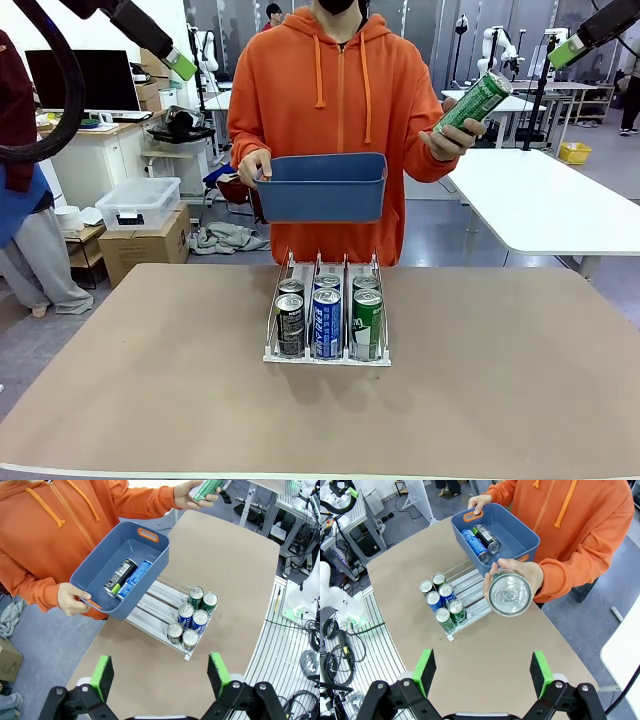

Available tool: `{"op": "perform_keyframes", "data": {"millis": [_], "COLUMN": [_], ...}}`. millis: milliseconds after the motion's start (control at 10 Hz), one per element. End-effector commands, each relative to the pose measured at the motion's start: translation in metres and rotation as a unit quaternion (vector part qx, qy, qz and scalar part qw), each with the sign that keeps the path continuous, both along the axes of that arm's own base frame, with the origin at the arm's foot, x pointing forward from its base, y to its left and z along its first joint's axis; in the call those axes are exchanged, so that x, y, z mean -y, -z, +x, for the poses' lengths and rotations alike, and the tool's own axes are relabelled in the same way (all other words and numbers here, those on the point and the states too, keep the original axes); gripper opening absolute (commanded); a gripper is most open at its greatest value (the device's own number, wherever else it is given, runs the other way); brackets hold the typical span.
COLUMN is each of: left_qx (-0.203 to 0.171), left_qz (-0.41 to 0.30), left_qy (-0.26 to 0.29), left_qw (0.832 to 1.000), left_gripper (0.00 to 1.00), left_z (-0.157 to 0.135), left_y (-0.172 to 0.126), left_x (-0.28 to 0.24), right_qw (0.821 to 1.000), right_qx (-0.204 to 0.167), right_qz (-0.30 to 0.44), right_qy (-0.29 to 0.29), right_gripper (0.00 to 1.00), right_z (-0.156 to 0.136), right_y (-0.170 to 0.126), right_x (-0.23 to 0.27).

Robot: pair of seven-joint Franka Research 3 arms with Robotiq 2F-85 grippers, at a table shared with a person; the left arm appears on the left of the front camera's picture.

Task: Fill the beverage cans into the dispenser.
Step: Pick up the Sprite handed by the human.

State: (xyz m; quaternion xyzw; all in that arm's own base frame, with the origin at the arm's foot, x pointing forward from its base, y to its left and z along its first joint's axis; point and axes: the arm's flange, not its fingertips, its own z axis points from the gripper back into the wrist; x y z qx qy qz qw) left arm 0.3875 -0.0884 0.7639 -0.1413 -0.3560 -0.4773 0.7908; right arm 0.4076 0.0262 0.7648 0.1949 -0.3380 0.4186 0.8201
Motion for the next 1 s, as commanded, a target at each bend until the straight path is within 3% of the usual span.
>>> {"op": "perform_keyframes", "data": {"millis": [0,300,700,900], "left_qx": [-0.001,-0.001,-0.001,-0.001], "left_qz": [0.003,0.003,0.003,0.003], "left_qy": [0.003,0.003,0.003,0.003], "left_qw": [1.000,1.000,1.000,1.000], "left_gripper": [1.00,1.00,1.00,1.00], "left_z": [-0.002,-0.002,-0.002,-0.002], "left_y": [0.000,0.000,0.000,0.000], "left_x": [0.000,0.000,0.000,0.000], "right_qw": [1.000,1.000,1.000,1.000], "right_qx": [0.002,-0.004,-0.015,-0.014], "right_qz": [0.000,-0.018,-0.013,-0.004], "right_qy": [0.003,-0.005,-0.003,-0.003], "right_gripper": [1.00,1.00,1.00,1.00], "right_z": [0.001,0.003,0.044,0.050], "right_y": [0.000,0.003,0.020,0.026], "right_x": [0.001,-0.001,-0.012,-0.024]}}
